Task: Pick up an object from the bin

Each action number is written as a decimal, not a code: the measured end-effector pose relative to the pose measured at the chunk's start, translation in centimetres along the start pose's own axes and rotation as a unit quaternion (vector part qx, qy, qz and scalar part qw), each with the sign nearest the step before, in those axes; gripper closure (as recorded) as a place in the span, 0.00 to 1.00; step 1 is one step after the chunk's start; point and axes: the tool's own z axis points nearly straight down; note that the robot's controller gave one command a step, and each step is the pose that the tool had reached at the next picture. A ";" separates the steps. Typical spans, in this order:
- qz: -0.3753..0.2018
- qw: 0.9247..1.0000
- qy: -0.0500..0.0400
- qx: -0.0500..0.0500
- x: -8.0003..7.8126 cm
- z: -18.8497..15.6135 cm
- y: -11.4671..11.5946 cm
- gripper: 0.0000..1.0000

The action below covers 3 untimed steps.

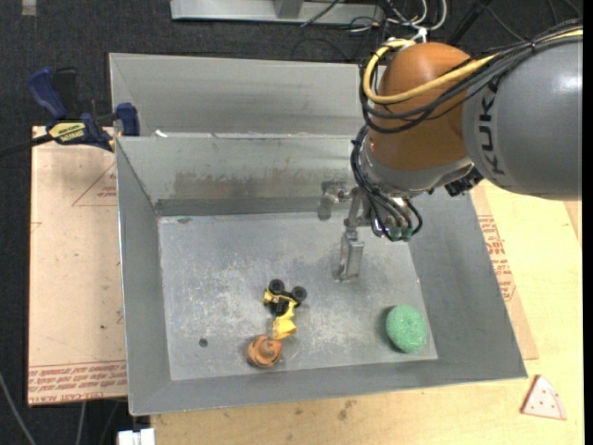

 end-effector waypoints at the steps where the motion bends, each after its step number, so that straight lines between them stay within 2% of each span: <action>1: 0.000 1.000 -0.004 0.000 -0.1 -0.5 0.0 0.00; 2: -0.024 1.000 -0.008 0.000 -1.0 3.3 1.1 0.00; 3: -0.044 0.999 -0.005 0.000 0.4 9.5 3.2 0.00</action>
Offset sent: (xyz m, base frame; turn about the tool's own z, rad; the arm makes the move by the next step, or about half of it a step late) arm 0.0186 0.0320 -0.1073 -0.1341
